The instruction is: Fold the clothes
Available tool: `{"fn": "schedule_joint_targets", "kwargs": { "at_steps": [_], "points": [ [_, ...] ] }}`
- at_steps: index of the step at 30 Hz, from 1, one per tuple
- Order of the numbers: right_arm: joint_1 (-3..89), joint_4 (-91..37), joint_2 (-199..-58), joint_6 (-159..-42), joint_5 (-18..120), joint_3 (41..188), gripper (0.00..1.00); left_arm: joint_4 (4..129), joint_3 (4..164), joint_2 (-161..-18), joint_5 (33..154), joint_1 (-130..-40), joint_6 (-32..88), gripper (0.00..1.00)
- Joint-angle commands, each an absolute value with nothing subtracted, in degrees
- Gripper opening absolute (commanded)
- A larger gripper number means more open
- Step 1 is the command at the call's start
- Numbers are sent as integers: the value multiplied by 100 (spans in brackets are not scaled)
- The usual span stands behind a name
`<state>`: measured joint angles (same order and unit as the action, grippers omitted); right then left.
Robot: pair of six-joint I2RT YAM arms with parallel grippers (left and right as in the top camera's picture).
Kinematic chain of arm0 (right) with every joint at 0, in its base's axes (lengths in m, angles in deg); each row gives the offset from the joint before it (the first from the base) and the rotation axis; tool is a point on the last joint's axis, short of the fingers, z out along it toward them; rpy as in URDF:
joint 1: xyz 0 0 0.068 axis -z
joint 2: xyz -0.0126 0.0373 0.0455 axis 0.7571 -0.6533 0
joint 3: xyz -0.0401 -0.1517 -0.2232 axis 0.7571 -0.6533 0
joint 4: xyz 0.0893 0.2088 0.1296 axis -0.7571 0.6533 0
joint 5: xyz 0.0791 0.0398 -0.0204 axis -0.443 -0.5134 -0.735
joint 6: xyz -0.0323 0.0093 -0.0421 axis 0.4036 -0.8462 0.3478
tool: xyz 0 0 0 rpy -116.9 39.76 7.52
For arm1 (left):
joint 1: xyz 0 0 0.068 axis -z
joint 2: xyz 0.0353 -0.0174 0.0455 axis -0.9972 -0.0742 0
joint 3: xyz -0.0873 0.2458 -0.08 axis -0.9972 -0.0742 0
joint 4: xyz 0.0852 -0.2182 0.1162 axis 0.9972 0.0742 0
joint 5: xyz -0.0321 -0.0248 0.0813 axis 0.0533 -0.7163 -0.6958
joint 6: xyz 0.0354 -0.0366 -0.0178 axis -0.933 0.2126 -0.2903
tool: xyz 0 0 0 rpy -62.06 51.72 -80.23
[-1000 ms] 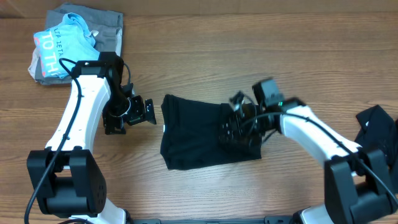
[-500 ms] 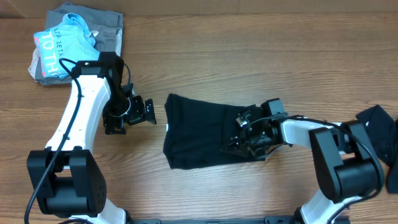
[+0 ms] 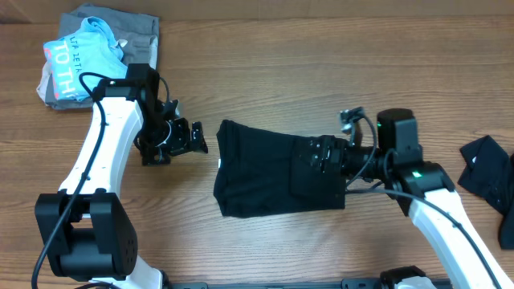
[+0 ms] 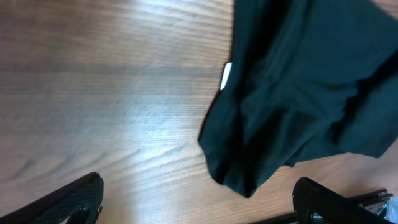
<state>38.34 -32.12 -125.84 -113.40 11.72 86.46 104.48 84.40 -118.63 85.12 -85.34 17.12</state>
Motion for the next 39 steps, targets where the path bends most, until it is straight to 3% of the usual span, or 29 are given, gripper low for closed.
{"fn": "schedule_joint_targets", "kwargs": {
  "at_steps": [1,6,13,20,28,33,39],
  "points": [
    [3836,-3142,-12431,-11416,2691,8718,100,10076,8093,-11804,8838,-8490,1358,100],
    [3836,-3162,-12613,-11416,3766,8711,100,9038,7258,-11804,9148,-8490,1334,100],
    [3836,-3254,-12949,-11405,4164,8711,100,7654,6362,-11896,10390,-8493,1161,98],
    [3836,-3341,-13006,-11394,4210,8711,100,7466,6309,-12464,11070,-8490,875,97],
    [3836,-3341,-13006,-11392,4214,8711,100,7388,6309,-13201,11017,-8462,864,97],
    [3836,-3385,-13006,-11392,4217,8711,100,7523,6309,-13529,11078,-8278,866,91],
    [3836,-3403,-13006,-11392,4214,8711,100,7587,6309,-13529,11072,-7986,918,93]
  ]
}}
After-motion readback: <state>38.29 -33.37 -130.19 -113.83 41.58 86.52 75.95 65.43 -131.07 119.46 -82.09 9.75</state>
